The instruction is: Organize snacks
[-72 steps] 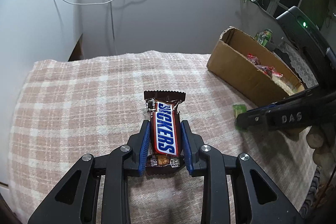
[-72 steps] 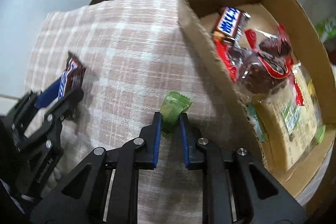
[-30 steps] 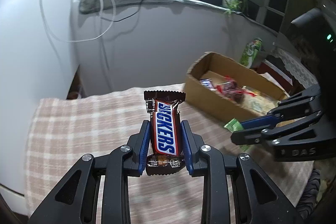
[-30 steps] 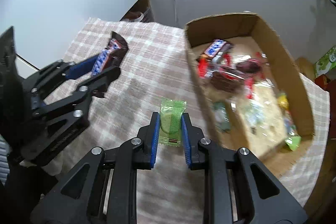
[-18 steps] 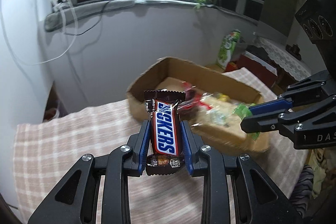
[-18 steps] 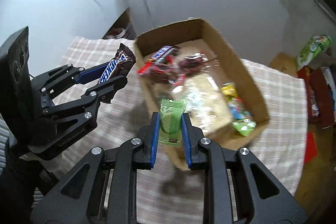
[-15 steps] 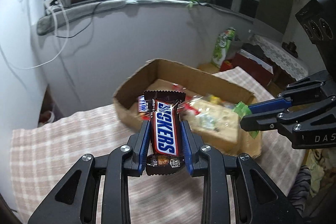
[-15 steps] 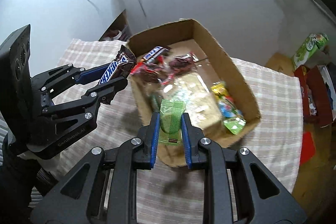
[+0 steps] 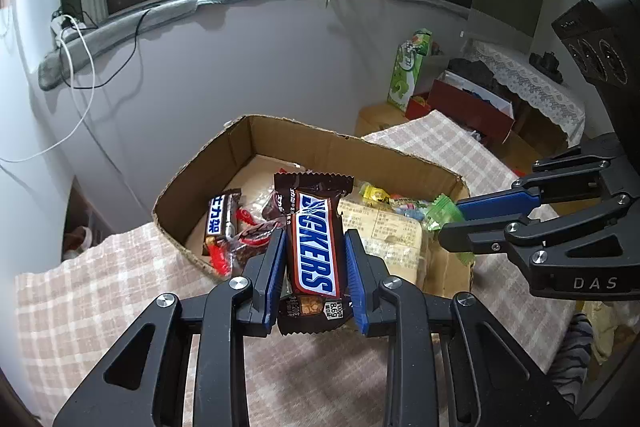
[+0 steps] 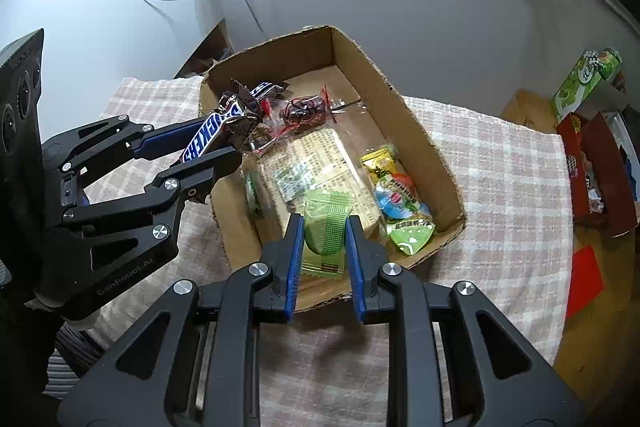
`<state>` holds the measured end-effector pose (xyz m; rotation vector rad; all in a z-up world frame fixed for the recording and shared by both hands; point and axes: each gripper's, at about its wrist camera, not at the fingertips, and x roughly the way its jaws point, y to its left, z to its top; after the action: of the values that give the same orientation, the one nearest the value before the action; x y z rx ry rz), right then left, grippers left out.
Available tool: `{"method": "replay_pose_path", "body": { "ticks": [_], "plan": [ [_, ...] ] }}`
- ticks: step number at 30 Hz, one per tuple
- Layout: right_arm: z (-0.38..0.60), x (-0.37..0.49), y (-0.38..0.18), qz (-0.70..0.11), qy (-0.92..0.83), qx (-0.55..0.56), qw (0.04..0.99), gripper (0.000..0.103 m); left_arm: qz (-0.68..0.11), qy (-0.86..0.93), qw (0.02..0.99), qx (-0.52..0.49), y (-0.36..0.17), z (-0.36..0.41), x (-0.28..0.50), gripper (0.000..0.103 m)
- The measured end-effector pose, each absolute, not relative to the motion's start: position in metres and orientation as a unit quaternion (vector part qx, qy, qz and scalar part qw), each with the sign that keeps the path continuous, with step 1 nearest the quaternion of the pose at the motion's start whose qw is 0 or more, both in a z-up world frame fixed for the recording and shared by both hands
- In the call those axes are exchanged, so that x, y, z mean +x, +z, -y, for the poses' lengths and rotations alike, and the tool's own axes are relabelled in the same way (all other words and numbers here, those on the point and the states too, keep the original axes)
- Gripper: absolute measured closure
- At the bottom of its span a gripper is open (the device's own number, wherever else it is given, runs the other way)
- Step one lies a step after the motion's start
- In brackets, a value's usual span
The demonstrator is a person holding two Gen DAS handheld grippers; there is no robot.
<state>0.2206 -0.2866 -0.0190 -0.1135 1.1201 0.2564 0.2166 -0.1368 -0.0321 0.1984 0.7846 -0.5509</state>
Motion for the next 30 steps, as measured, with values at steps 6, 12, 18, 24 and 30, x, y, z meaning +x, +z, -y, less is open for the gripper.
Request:
{"method": "replay_pose_path", "body": {
  "ticks": [6, 12, 18, 24, 30],
  "plan": [
    [0.290, 0.219, -0.015, -0.519, 0.118, -0.057, 0.844, 0.059, -0.376, -0.255, 0.885, 0.100, -0.032, 0.144, 0.218, 0.075],
    [0.294, 0.210, -0.012, -0.514, 0.114, -0.053, 0.848, 0.059, -0.371, -0.250, 0.889, 0.101, -0.028, 0.146, 0.214, 0.071],
    [0.299, 0.201, -0.007, -0.509, 0.108, -0.049, 0.853, 0.059, -0.363, -0.245, 0.893, 0.104, -0.020, 0.145, 0.206, 0.071],
    [0.301, 0.188, 0.001, -0.489, 0.097, -0.059, 0.865, 0.059, -0.357, -0.243, 0.896, 0.103, -0.012, 0.142, 0.194, 0.062],
    [0.304, 0.174, 0.005, -0.468, 0.078, -0.074, 0.877, 0.033, -0.349, -0.235, 0.902, 0.094, -0.006, 0.137, 0.180, 0.047]
  ]
}}
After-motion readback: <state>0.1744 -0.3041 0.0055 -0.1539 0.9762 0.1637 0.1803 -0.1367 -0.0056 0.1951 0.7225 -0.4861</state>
